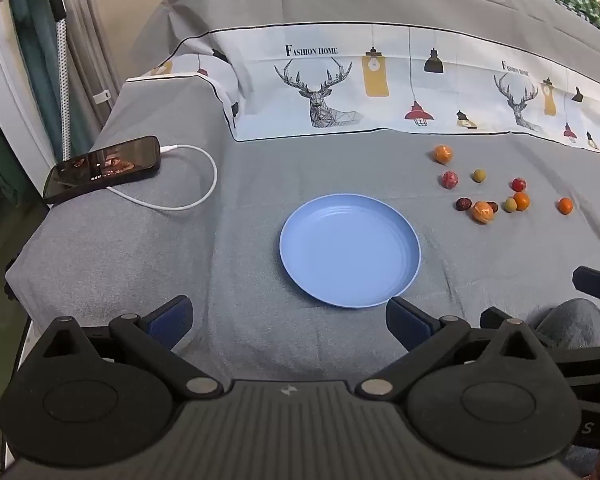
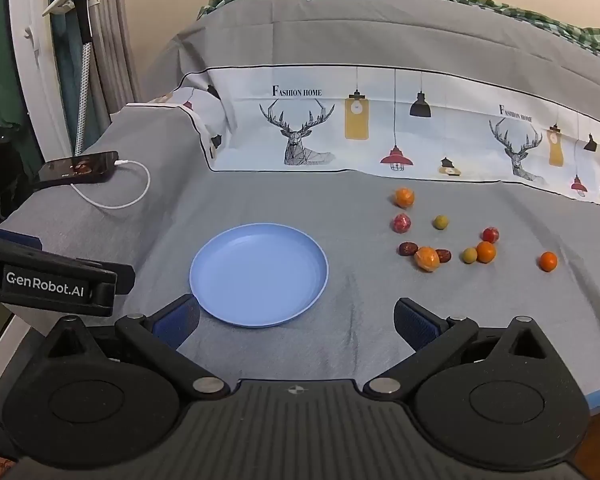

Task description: Organize fruits

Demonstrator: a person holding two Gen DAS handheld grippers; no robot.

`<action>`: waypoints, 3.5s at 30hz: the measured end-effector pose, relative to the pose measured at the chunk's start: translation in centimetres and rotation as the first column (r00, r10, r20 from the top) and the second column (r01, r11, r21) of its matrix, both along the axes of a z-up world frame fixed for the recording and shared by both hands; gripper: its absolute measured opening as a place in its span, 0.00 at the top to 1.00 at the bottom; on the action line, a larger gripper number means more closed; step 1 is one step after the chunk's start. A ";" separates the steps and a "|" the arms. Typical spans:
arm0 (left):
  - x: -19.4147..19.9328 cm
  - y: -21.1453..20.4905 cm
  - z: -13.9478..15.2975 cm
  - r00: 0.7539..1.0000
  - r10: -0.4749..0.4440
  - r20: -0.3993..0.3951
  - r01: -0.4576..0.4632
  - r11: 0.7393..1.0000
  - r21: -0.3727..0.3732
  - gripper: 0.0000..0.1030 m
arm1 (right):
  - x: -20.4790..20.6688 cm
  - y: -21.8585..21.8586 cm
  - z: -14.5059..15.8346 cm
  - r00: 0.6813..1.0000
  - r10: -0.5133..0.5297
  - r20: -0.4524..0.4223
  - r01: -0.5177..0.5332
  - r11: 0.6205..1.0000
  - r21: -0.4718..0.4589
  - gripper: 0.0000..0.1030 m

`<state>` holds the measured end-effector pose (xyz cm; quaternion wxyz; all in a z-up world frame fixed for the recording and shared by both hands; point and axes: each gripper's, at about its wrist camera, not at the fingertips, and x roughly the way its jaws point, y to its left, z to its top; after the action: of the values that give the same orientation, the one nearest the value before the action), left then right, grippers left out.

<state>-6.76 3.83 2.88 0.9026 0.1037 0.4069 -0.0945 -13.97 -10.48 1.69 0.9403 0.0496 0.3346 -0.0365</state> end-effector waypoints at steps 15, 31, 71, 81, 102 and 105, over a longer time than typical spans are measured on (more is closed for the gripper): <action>0.1 0.1 0.2 1.000 0.005 -0.002 -0.005 1.000 -0.002 0.00 | -0.2 -0.4 -0.1 0.999 -0.006 0.048 0.006 1.000 -0.002 0.01; 0.2 -0.1 0.5 1.000 0.011 0.007 -0.011 1.000 0.013 0.00 | -0.4 -0.3 0.4 0.998 -0.014 0.062 0.011 0.999 0.048 0.01; 7.7 -8.7 -2.9 0.982 -0.091 -0.167 0.089 0.996 -0.017 0.00 | 3.9 -12.3 -4.9 0.906 -0.424 -0.021 0.423 0.898 0.121 0.01; 17.3 -21.3 -9.5 0.928 -0.303 -0.218 0.303 0.952 -0.035 0.00 | 11.9 -23.9 -12.7 0.810 -0.576 -0.111 0.581 0.814 0.016 0.01; 25.1 -31.7 -19.9 0.694 -0.677 -0.242 0.676 0.730 -0.101 0.73 | 21.5 -30.2 -20.0 0.813 -0.582 0.002 0.579 0.809 -0.102 0.04; 24.2 -31.8 -20.1 0.683 -0.691 -0.237 0.692 0.716 -0.093 0.77 | 21.2 -29.6 -19.4 0.857 -0.512 0.052 0.515 0.853 -0.082 0.64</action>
<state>17.45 -27.94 -17.18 0.7400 0.2382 0.4502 -0.4394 7.22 -40.08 -17.70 0.9024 0.0939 0.2938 -0.3009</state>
